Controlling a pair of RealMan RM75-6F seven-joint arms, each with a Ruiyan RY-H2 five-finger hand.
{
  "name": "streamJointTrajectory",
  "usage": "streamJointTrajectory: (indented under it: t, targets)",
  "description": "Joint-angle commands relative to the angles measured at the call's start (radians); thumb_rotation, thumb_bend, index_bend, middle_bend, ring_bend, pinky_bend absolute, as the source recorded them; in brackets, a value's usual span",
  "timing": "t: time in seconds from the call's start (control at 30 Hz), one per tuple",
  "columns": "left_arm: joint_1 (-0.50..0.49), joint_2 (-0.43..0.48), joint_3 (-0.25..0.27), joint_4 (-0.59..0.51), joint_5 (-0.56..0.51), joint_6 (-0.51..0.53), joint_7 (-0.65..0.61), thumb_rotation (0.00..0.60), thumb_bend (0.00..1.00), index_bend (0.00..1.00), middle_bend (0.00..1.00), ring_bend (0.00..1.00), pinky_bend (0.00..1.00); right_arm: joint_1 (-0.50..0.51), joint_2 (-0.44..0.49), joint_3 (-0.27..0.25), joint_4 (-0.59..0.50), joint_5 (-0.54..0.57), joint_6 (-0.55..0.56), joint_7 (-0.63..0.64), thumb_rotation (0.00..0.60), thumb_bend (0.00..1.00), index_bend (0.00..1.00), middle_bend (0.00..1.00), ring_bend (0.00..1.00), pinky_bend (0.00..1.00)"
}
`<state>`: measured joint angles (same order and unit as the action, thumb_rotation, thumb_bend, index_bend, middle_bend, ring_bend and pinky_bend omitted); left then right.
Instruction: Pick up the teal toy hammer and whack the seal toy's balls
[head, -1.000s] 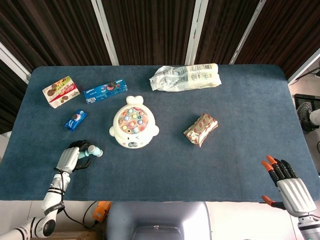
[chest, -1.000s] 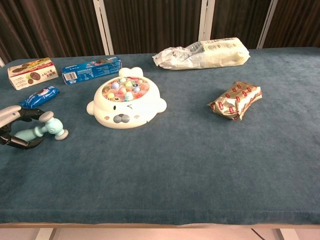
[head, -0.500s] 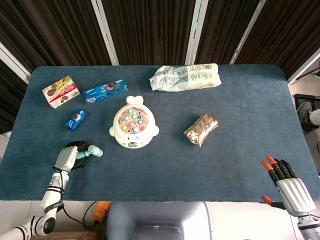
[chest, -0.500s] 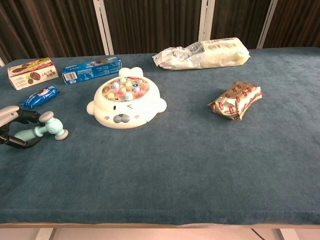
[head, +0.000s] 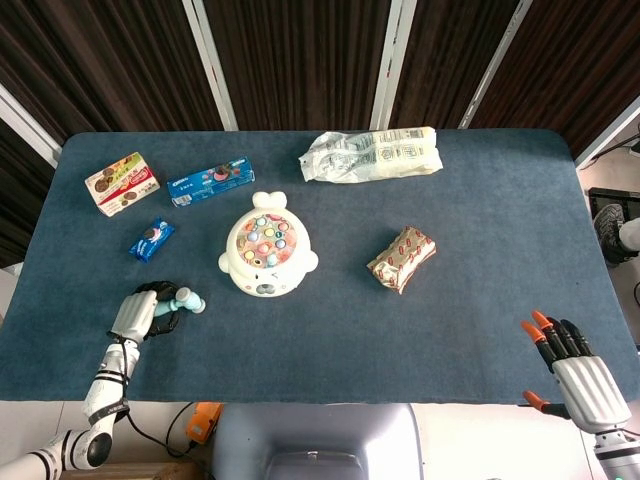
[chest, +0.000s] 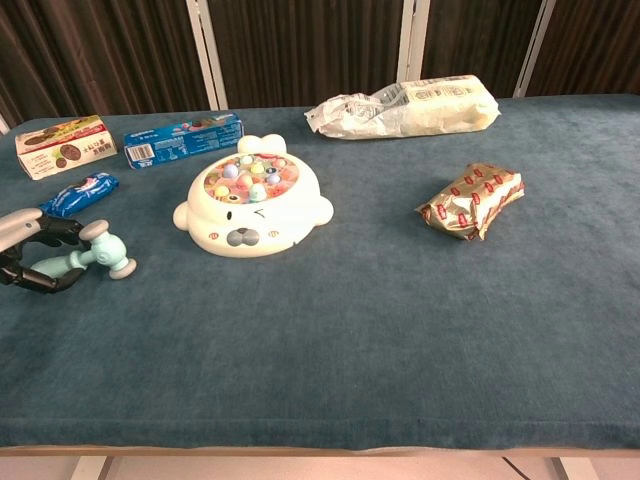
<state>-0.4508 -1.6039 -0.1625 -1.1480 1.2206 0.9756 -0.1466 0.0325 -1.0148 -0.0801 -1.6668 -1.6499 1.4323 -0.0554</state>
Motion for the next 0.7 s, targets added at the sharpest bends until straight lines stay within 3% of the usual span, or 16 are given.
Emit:
streamJointTrajectory:
  t: [0.03, 0.7]
  targets:
    - [-0.001, -0.001, 0.0, 0.003, -0.002, -0.001, 0.004, 0.6, 0.46, 0.41, 0.27, 0.19, 0.19, -0.001, 0.0, 0.0, 0.0, 0.0, 0.001, 0.001, 0.6, 0.3, 0.0, 0.0, 0.0, 0.0]
    - [0.0, 0.01, 0.011, -0.027, 0.011, 0.022, 0.033, 0.6, 0.46, 0.43, 0.29, 0.2, 0.19, 0.0, -0.001, 0.001, 0.001, 0.002, 0.002, 0.001, 0.6, 0.3, 0.0, 0.0, 0.0, 0.0]
